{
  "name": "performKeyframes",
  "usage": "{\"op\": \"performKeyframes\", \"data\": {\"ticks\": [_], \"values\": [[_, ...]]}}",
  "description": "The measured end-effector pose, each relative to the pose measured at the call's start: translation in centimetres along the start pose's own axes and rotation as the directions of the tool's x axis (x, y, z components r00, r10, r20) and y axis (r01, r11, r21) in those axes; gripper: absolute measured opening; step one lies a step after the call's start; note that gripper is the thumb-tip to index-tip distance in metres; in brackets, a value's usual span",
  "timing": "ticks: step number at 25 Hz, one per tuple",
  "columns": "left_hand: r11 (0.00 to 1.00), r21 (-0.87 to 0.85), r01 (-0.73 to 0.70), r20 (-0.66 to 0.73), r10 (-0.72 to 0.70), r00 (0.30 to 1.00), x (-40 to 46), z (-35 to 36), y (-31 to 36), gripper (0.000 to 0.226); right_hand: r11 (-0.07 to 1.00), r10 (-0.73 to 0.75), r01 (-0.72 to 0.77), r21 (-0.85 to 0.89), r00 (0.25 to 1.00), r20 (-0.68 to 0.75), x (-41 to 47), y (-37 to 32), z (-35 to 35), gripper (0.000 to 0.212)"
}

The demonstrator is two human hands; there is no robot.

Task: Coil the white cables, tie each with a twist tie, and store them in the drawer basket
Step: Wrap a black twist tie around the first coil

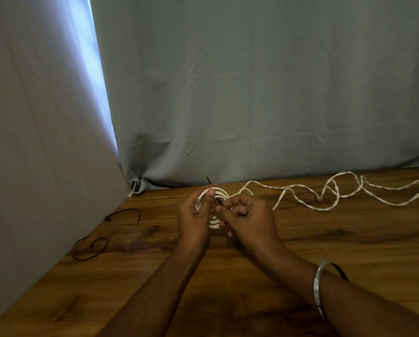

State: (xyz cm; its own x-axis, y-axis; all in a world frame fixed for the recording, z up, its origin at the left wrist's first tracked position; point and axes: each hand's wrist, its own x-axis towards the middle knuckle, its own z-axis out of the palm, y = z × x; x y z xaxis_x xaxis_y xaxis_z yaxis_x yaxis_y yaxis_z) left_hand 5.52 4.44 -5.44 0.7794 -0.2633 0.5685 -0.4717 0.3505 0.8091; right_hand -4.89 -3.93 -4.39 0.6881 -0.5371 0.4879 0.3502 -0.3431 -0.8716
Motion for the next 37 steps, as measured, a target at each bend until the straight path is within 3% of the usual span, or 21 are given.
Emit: {"op": "performKeyframes", "data": {"ticks": [2,7,14,16,18,21,24,28,30,37], "values": [[0.999,0.031,-0.042,-0.026,0.043,0.999,0.3,-0.4,-0.4,0.015,0.999,-0.049,0.049,0.002,0.999,0.02,0.0,-0.2,0.1,0.026],[0.997,0.057,-0.048,-0.07,0.052,0.996,0.6,-1.2,-0.5,0.015,0.944,-0.261,0.29,-0.159,0.949,0.177,0.1,-0.7,-0.7,0.033],[0.994,0.053,-0.097,0.056,0.094,0.994,0.1,-0.5,-0.5,0.014,0.907,-0.341,0.326,-0.267,0.94,-0.01,2.1,-0.2,-2.0,0.021],[0.997,0.046,-0.064,0.119,0.058,0.991,-0.3,-0.3,-0.2,0.014,0.923,-0.31,0.276,-0.266,0.946,-0.095,2.5,0.2,-2.1,0.017],[0.997,0.046,-0.054,0.203,0.043,0.978,-0.9,0.2,0.3,0.015,0.973,-0.184,0.159,-0.165,0.972,-0.148,3.1,0.7,-2.1,0.013],[0.996,0.054,-0.077,0.286,0.059,0.956,-1.0,0.6,0.1,0.016,0.965,0.152,-0.143,0.219,0.988,-0.028,3.5,0.6,-2.4,0.014],[0.994,0.072,-0.085,0.337,0.056,0.94,-0.8,0.4,-0.3,0.017,0.908,0.288,-0.293,0.298,0.956,0.062,3.7,0.1,-3.1,0.015],[0.991,0.074,-0.109,0.291,0.083,0.953,-1.1,0.6,0.0,0.017,0.984,0.119,-0.104,0.145,0.988,-0.1,4.0,0.6,-2.9,0.007],[0.993,0.047,-0.106,0.223,0.093,0.97,-0.9,0.7,-0.4,0.016,0.998,0.028,-0.017,0.065,0.985,-0.17,4.0,1.0,-2.6,0.018],[0.999,-0.035,-0.038,0.31,0.047,0.949,-1.3,1.5,-0.3,0.026,0.999,-0.007,0.022,0.039,0.939,-0.343,3.8,0.9,-2.2,0.028]]}}
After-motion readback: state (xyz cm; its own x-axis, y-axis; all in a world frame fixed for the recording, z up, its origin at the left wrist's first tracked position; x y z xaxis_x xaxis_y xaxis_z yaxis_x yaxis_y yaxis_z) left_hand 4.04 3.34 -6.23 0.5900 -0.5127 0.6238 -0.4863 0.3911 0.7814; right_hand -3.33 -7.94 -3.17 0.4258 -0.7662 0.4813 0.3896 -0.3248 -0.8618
